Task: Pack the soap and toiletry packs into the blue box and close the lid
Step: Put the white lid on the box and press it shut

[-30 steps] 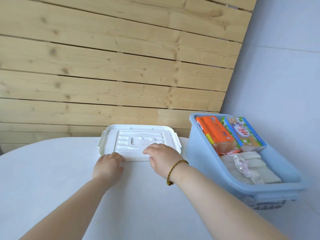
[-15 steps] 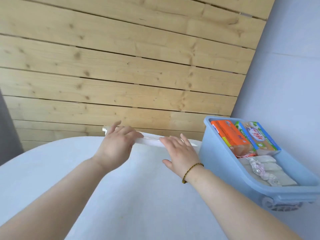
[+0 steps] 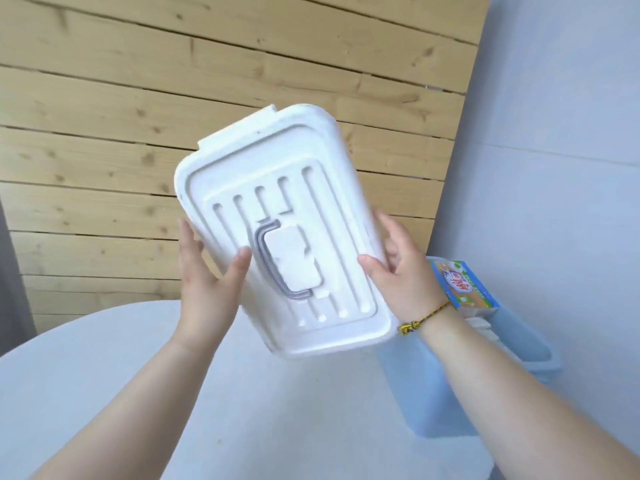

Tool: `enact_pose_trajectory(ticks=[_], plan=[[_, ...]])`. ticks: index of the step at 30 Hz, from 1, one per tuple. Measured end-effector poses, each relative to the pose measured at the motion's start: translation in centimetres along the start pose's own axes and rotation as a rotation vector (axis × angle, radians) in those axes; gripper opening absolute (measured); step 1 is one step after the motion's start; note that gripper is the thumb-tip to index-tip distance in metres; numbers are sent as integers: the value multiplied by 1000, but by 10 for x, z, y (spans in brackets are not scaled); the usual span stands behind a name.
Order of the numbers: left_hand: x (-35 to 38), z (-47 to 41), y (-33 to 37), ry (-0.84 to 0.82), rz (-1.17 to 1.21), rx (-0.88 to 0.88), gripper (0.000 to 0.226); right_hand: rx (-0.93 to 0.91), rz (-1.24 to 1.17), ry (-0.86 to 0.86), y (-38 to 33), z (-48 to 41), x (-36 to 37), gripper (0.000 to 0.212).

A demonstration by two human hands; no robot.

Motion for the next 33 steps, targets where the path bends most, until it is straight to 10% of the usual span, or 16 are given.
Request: enact_pose_trajectory(ticks=[8,15,21,33], plan=[[112,31,6,-338,-44,-404,15,372,-29,96,46,15,-112,42],[200,42,-16,-427,-96,-566,36,573,260,3,103,33,-157,35],[224,39,-31,-471,-75,-711,12,663,479,-225,140,35,-161,30],[241,29,-42,-494,35,-710,38,652,423,-254,162,31,-163,42]])
Point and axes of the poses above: each hand's wrist, its own z-axis away from the middle knuckle, its own x-axis out of the palm, y = z × x, the point moved 2 cm from there along -z, towards the middle knuckle, and after that the axes turned 14 degrees about -x, right-handed, at the moved point
